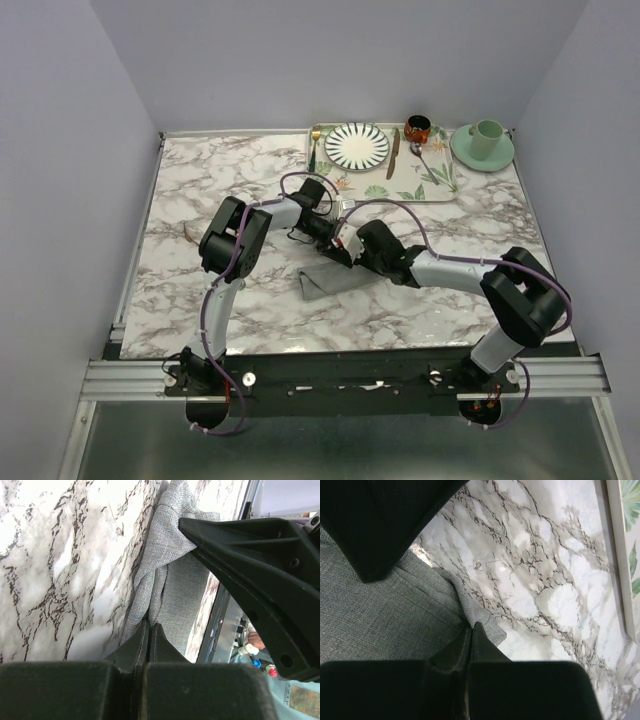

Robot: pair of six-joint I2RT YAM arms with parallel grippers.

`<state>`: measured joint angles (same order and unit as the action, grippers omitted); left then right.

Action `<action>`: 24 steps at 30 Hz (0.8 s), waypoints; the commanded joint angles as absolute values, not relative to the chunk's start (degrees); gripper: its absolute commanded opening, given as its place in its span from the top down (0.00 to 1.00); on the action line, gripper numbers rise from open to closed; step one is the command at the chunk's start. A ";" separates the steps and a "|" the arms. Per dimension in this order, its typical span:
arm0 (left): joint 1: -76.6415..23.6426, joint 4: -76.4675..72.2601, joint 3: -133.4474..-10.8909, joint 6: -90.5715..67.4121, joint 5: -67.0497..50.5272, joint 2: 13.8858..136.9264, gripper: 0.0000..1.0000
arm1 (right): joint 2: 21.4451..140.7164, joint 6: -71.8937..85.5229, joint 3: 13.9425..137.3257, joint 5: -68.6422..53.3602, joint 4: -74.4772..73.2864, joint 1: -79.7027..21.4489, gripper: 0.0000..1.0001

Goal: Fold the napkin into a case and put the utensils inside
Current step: Stuff the top corner of the smaller-rectangle-folded napkin into the folded napkin.

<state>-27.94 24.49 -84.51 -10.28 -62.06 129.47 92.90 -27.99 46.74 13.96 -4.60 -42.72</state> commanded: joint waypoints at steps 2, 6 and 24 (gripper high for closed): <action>-26.98 26.28 -82.44 -7.21 -53.79 132.89 1.00 | 92.64 -29.88 42.54 19.87 -0.71 -44.12 0.96; -26.63 26.10 -82.79 -7.73 -54.23 132.72 1.00 | 92.99 -29.79 41.57 18.20 -0.88 -44.38 0.99; -13.20 14.25 -69.63 -15.54 -61.34 103.47 0.60 | 95.54 -28.74 40.52 18.37 -1.76 -44.56 0.99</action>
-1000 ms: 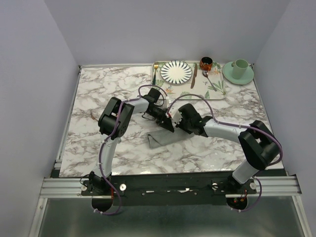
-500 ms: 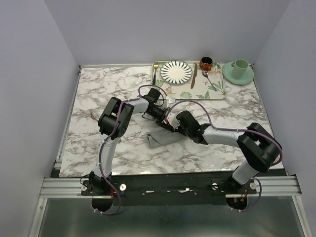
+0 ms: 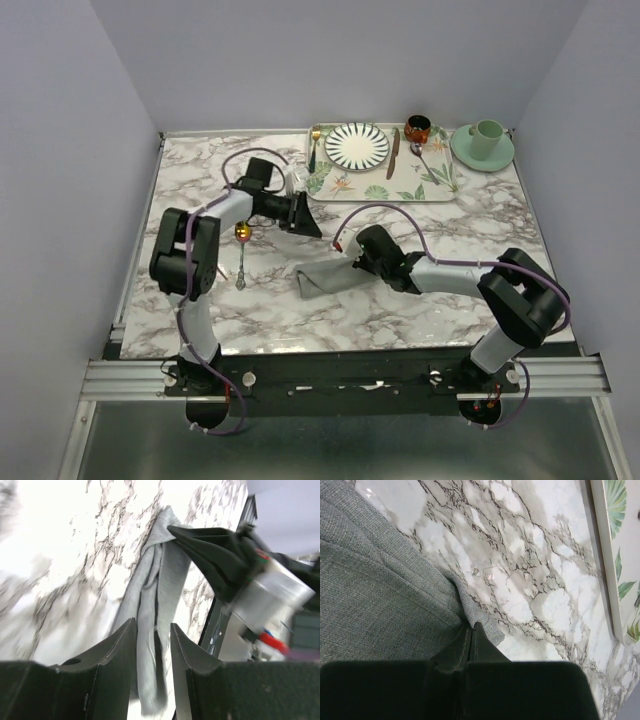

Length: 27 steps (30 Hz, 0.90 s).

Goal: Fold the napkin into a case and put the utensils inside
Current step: Stuff the top corner of the smaller-rectangle-folded napkin into the folded napkin.

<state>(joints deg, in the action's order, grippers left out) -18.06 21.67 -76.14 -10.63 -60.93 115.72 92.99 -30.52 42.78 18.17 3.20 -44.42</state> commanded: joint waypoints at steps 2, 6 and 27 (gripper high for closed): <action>-12.66 13.54 -63.92 -18.45 -61.79 98.12 0.64 | 95.71 -28.30 40.87 18.54 -1.93 -44.65 0.99; -14.06 5.30 -51.35 -29.86 -61.26 90.10 0.77 | 95.89 -27.60 41.57 18.81 -2.63 -44.65 0.99; -26.63 -15.91 -47.19 -45.71 -45.62 105.72 1.00 | 96.33 -23.91 43.42 19.60 -6.94 -45.09 0.99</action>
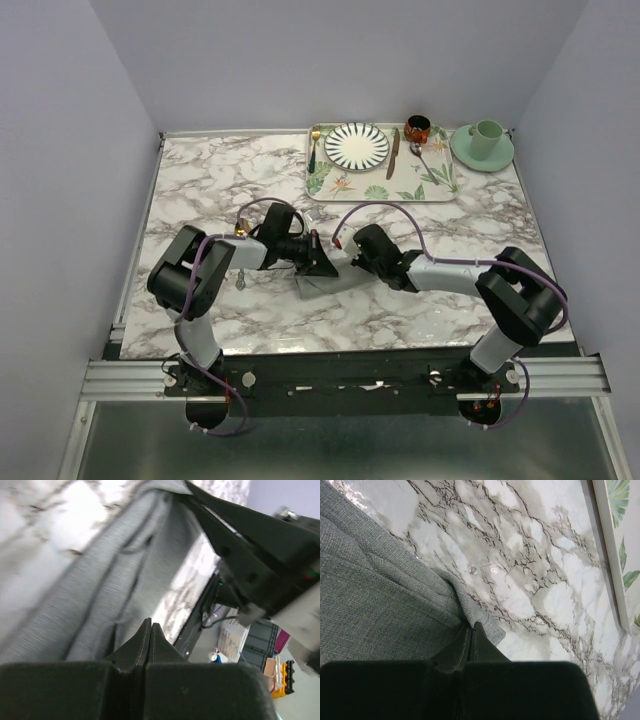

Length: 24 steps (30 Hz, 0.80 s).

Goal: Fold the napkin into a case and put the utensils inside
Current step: Stuff the top corner of the smaller-rectangle-folded napkin into the folded napkin.

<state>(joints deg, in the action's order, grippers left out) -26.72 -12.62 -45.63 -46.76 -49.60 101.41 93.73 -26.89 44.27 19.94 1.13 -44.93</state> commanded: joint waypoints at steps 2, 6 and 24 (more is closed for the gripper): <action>-25.67 -16.60 -47.46 -45.35 -44.91 108.35 1.00 | 96.42 -23.64 43.24 19.34 -7.29 -45.17 0.99; -22.86 -16.61 -48.60 -42.46 -44.73 113.02 1.00 | 95.98 -23.56 42.89 19.51 -7.38 -45.09 0.99; -22.15 -11.07 -51.77 -36.04 -47.20 117.51 1.00 | 85.25 -23.37 52.29 15.12 -18.28 -45.09 0.42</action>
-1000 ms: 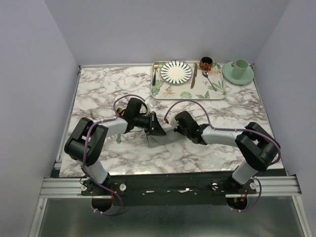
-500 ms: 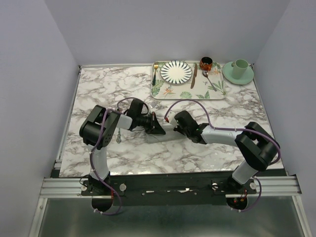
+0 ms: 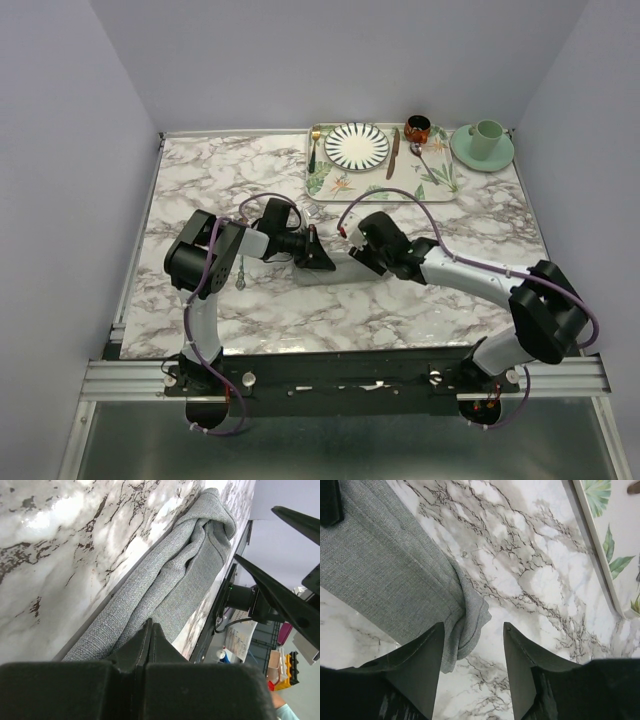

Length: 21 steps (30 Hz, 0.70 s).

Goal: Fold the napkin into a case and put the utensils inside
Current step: Stuff the top corner of the smaller-rectangle-folded napkin into the folded napkin.

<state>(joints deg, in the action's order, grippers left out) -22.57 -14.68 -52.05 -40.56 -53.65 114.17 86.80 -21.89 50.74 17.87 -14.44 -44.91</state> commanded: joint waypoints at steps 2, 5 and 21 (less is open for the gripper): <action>-22.15 -10.99 -51.94 -36.04 -47.11 117.68 1.00 | 87.09 -24.34 52.56 16.08 -18.19 -45.09 0.44; -22.15 -10.90 -52.03 -35.77 -47.37 117.77 1.00 | 89.38 -25.13 52.47 16.26 -17.84 -45.09 0.48; -21.89 -10.02 -52.29 -34.89 -46.85 117.95 1.00 | 93.69 -31.99 42.64 22.32 -4.84 -45.09 0.99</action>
<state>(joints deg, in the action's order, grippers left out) -22.48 -14.02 -52.86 -38.94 -54.52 114.76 91.98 -29.74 45.63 20.82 -8.36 -44.91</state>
